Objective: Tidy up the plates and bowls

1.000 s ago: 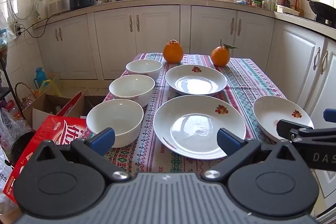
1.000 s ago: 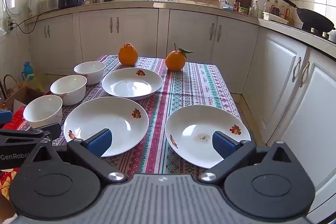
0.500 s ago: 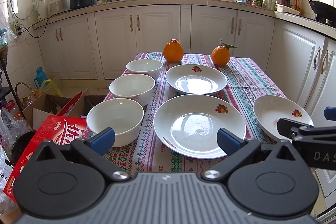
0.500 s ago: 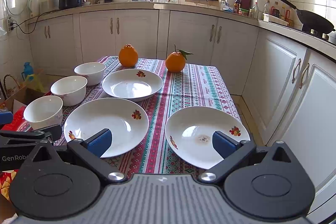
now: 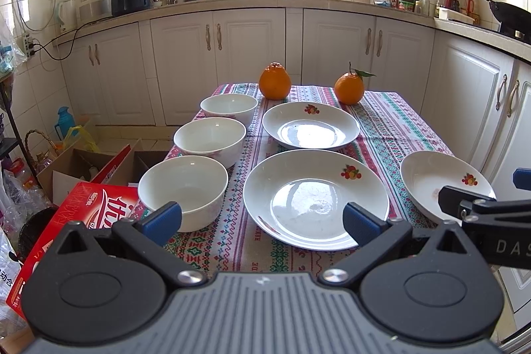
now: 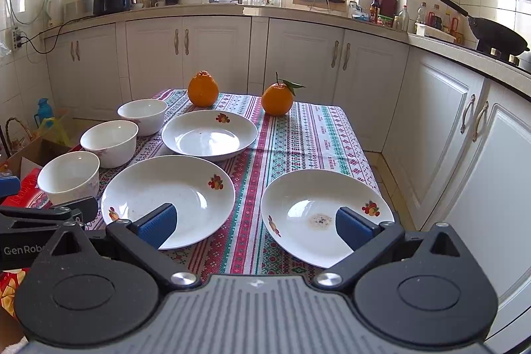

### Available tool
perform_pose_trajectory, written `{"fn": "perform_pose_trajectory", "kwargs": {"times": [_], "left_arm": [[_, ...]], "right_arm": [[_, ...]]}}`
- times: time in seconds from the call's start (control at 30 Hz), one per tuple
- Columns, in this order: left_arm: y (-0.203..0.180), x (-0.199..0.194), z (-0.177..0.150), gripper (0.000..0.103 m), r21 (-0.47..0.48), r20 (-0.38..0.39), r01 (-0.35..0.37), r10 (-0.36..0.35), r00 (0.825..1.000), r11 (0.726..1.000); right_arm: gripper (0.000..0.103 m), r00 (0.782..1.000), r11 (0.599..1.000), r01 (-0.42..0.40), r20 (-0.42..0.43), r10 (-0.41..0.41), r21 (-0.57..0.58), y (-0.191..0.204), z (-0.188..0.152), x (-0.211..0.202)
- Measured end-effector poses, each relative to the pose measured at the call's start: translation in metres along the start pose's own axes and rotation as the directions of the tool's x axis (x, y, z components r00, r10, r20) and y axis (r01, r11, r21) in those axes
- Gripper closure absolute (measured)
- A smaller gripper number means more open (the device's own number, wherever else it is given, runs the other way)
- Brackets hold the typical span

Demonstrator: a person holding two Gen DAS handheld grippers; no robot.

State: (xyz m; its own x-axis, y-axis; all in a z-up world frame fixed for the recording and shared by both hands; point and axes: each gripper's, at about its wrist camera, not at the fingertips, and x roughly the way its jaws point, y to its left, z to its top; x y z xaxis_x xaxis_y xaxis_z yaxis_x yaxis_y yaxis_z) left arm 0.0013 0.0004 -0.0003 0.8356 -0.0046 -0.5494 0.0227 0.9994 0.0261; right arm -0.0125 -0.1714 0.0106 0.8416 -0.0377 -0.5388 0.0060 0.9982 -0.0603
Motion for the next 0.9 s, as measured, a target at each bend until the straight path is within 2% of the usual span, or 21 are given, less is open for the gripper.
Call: {"fn": "perform_pose_trajectory", "kwargs": {"times": [0.9], "left_arm": [[0.0018,0.0000,-0.0015,0.001,0.004,-0.004,-0.003,0.003,1.000,1.000]], "right_arm": [[0.000,1.000,1.000,0.001,0.004,-0.001,-0.004,0.0001,-0.0006,-0.0007]]}}
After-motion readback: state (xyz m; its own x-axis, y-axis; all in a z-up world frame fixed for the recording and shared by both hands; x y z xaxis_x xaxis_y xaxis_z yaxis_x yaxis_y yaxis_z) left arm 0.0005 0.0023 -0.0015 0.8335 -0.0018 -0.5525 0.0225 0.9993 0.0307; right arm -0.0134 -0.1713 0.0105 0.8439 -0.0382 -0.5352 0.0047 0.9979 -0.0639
